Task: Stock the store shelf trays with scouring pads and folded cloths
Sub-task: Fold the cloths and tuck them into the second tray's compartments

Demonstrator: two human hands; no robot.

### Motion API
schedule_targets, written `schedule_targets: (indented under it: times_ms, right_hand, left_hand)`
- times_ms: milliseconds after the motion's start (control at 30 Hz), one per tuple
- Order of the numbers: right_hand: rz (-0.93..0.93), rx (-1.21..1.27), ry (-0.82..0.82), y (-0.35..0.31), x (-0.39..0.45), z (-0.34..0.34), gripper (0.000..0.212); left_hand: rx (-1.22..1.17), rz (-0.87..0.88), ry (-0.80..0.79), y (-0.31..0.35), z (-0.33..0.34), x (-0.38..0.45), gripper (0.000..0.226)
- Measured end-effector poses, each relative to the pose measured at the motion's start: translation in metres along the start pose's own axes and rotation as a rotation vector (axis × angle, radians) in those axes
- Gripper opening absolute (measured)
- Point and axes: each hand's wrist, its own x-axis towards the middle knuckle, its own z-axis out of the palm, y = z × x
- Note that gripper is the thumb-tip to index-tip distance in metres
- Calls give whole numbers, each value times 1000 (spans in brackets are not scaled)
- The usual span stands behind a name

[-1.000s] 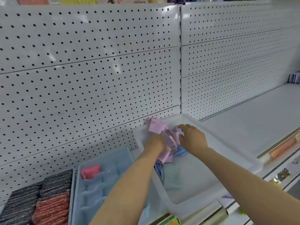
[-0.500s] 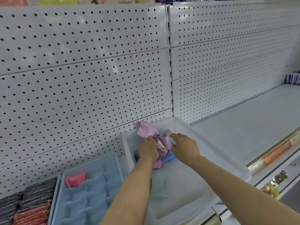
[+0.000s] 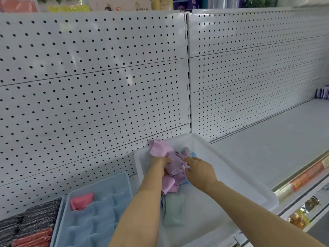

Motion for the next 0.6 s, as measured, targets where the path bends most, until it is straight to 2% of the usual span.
schedule_targets:
  times_ms: [33,67,167,233,333,400,467,533,600]
  right_hand:
    - [6,-1,-13,1,0,2,37]
    - [16,13,-16,1,1,3,34]
    - [109,235,39,3,8,4,28]
    - [253,510,63,0,15,-4,26]
    - [518,1164,-31,-11,28,-25,45]
    - [562,1471,-157,-17,36,-38,54]
    - [538,1672,-280,-22,43,-46,62]
    - [507,1798,-349,-28,49,-51,66]
    - [501,1858,-368,-33,52,-55,59]
  left_hand:
    - [-3,-10,-24,-2,1,3,68]
    - [-50,15,-27,-3,3,6,61]
    - [-173,134,30,14,-2,-51,29]
    - [-350,226,18,24,-9,-76,24]
    - [-494,403,-18,42,-23,-115,39]
    - [-470,503,-40,52,-35,-141,43]
    - [-346,630,-21,57,-45,-163,44]
    - [-199,729,21,54,-52,-181,43]
    - [-100,792,60,48,-56,-199,42]
